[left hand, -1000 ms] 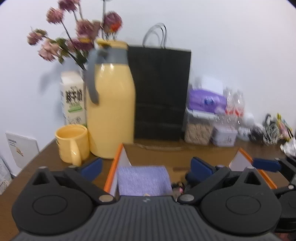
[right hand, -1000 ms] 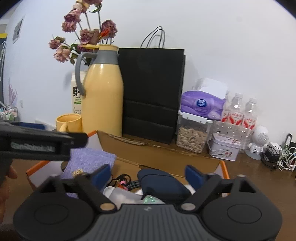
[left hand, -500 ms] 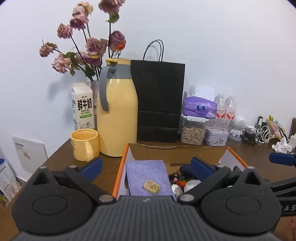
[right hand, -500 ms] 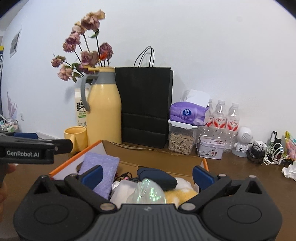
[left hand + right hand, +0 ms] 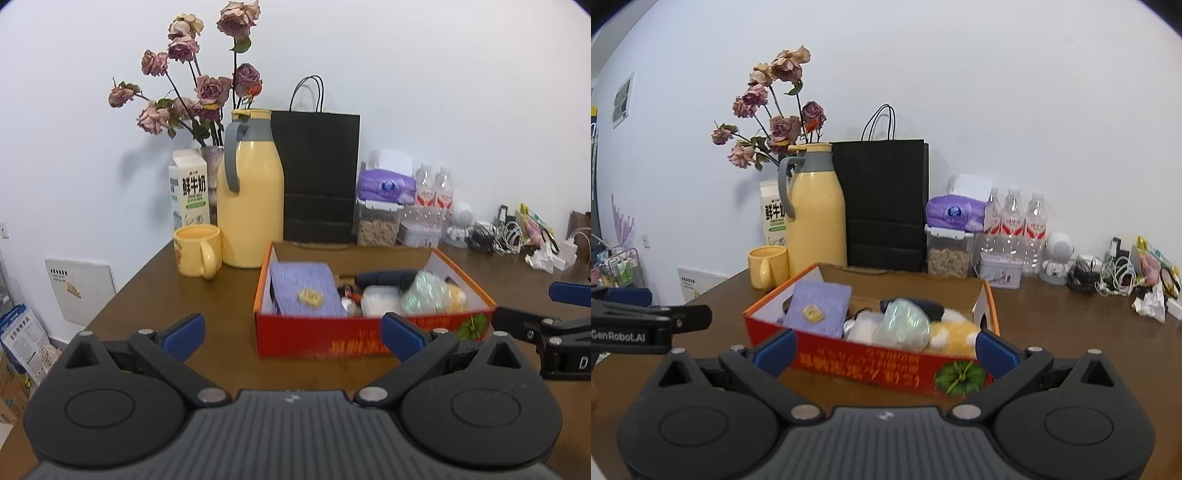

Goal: Organize objects

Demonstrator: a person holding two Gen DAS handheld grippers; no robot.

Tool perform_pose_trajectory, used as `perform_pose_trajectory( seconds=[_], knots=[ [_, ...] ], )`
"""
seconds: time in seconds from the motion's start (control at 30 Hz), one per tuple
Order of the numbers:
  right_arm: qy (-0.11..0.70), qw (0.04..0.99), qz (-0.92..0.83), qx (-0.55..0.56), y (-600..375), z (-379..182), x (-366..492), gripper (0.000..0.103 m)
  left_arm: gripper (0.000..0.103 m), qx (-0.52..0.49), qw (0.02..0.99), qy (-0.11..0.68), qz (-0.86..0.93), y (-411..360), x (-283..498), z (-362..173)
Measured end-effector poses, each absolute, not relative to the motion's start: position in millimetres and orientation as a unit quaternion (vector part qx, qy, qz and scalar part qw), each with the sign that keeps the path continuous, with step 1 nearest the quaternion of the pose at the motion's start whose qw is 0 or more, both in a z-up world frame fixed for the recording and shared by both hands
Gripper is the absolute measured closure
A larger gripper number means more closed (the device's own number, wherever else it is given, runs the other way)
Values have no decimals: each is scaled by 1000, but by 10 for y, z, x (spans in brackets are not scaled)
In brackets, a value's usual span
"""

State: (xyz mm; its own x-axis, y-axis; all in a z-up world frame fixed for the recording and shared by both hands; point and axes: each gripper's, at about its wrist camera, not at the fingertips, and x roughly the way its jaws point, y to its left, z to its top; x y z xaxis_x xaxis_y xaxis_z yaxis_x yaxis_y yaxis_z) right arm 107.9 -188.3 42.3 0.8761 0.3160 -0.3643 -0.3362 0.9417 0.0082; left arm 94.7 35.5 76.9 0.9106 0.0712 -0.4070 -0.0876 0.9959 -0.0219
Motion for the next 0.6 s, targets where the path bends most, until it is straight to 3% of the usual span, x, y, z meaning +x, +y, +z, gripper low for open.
perform_pose_trajectory(
  seconds=[0.6],
  knots=[
    [212,964,161,-17,-1947,258,716,0,0,-25,971,235,37,317,522,562]
  ],
)
